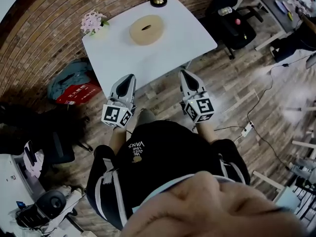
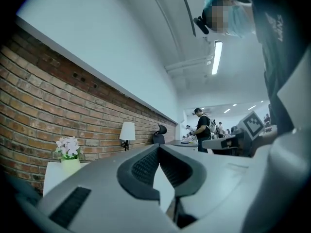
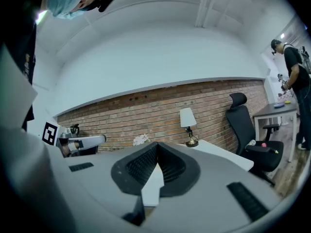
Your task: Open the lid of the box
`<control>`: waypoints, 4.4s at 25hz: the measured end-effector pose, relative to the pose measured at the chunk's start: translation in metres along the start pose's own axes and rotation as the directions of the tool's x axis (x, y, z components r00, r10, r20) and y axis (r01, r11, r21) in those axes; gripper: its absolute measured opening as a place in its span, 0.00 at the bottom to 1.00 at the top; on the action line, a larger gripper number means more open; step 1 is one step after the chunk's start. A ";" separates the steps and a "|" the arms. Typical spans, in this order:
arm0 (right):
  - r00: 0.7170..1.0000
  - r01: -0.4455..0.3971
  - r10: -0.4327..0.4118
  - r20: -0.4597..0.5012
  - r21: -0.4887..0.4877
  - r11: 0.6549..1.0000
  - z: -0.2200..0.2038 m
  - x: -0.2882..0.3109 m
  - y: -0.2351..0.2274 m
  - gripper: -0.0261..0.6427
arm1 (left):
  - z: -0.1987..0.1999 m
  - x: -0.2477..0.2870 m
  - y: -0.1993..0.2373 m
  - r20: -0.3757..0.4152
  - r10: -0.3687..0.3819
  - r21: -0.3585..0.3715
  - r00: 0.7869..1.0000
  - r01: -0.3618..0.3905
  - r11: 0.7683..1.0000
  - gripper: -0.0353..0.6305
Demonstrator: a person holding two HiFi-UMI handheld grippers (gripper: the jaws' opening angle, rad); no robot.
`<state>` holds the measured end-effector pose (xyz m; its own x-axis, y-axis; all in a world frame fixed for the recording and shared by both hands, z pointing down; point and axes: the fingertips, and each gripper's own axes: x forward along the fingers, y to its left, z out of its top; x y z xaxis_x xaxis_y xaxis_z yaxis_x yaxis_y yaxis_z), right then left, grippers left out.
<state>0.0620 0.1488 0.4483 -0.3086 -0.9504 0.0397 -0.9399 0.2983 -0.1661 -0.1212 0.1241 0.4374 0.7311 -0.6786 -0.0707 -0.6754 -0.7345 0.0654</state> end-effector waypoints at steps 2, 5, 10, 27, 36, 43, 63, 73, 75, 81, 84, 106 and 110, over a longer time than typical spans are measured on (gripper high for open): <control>1.000 -0.005 0.005 -0.005 0.006 1.000 -0.002 0.003 -0.002 0.04 | -0.002 0.004 -0.003 -0.010 -0.001 0.009 1.000 0.001 1.000 0.07; 1.000 -0.009 0.009 -0.023 0.016 1.000 -0.009 0.012 -0.005 0.04 | -0.006 0.011 0.000 -0.027 -0.010 0.014 1.000 0.010 1.000 0.07; 0.999 0.006 -0.004 -0.049 0.033 0.999 -0.016 0.040 -0.016 0.04 | -0.014 0.033 0.021 -0.049 -0.028 0.000 0.998 0.028 1.000 0.07; 0.991 0.108 -0.103 -0.086 0.054 0.993 -0.020 0.156 -0.049 0.04 | -0.016 0.131 0.115 -0.090 -0.160 0.021 0.983 0.163 0.986 0.07; 0.983 0.146 -0.137 -0.119 0.069 0.987 -0.028 0.190 -0.068 0.04 | -0.023 0.153 0.148 -0.118 -0.189 0.027 0.975 0.193 0.981 0.07; 0.982 0.084 -0.072 -0.176 0.062 0.995 -0.040 0.218 -0.089 0.04 | -0.035 0.182 0.154 -0.146 -0.147 0.015 0.978 0.151 0.988 0.07; 0.955 -0.076 0.083 -0.285 0.035 0.996 -0.086 0.286 -0.134 0.04 | -0.072 0.248 0.159 -0.284 -0.084 0.076 0.955 0.110 0.991 0.16; 0.923 -0.105 0.107 -0.369 0.025 0.994 -0.129 0.303 -0.150 0.04 | -0.105 0.269 0.155 -0.402 -0.136 0.066 0.905 0.177 0.982 0.40; 0.918 -0.112 0.112 -0.380 0.023 0.993 -0.136 0.306 -0.152 0.04 | -0.110 0.273 0.154 -0.422 -0.144 0.073 0.895 0.191 0.979 0.42; 0.903 -0.118 0.128 -0.411 0.048 0.992 -0.151 0.312 -0.159 0.04 | -0.132 0.284 0.152 -0.501 -0.170 0.064 0.848 0.233 0.970 0.48; 0.891 -0.143 0.152 -0.427 0.054 0.988 -0.158 0.315 -0.160 0.04 | -0.148 0.285 0.150 -0.560 -0.183 0.070 0.808 0.266 0.961 0.50; 0.797 -0.358 0.324 -0.510 0.033 0.933 -0.188 0.337 -0.148 0.33 | -0.210 0.303 0.145 -0.872 -0.167 0.127 0.459 0.543 0.830 0.61; 0.784 -0.390 0.349 -0.514 0.029 0.920 -0.189 0.339 -0.147 0.34 | -0.216 0.303 0.140 -0.900 -0.159 0.124 0.405 0.590 0.798 0.61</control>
<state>0.0683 -0.2005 0.6724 -0.6446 -0.5957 0.4793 -0.7403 0.6430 -0.1965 0.0264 -0.1847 0.6401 0.4903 -0.1575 0.8572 -0.1194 -0.9864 -0.1130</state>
